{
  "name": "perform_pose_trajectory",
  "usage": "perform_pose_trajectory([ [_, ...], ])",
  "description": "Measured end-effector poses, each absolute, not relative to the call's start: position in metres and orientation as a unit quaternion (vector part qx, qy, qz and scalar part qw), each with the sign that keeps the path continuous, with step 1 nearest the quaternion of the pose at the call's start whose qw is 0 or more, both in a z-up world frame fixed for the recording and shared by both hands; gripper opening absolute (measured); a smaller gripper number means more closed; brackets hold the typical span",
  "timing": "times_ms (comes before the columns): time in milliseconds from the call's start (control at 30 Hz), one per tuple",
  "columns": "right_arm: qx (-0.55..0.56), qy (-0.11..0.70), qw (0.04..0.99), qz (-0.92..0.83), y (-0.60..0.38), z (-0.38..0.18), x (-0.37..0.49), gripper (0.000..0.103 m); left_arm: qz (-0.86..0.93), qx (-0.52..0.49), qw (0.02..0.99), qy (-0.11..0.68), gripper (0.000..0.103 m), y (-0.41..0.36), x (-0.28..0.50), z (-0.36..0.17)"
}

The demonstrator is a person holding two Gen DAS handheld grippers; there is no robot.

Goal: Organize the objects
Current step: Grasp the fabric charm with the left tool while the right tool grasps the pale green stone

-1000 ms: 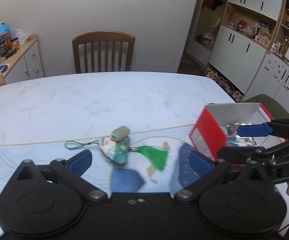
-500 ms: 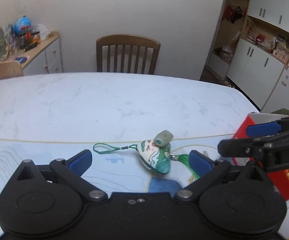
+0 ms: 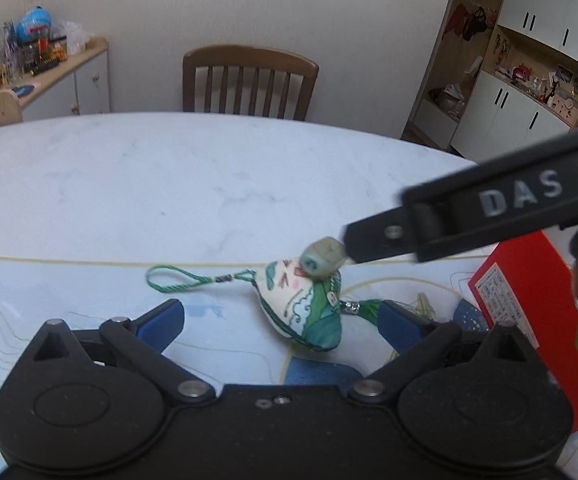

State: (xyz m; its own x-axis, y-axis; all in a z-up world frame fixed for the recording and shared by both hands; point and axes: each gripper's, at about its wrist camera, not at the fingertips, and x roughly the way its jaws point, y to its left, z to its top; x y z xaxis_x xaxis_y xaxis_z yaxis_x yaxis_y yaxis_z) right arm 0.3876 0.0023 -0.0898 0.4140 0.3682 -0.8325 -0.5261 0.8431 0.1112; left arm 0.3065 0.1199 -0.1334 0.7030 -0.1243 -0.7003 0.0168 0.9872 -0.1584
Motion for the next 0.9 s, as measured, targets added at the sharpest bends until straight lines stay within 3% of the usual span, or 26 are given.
perform_pose_trajectory([
  [433, -0.087, 0.497, 0.82, 0.268, 0.023, -0.123, 0.416, 0.086, -0.065, -0.065, 0.912, 0.399, 0.095, 0.113, 0.33, -0.149],
  [900, -0.067, 0.516, 0.808, 0.277, 0.027, -0.137, 0.426, 0.063, -0.077, -0.066, 0.905, 0.413, 0.071, 0.114, 0.337, -0.153],
])
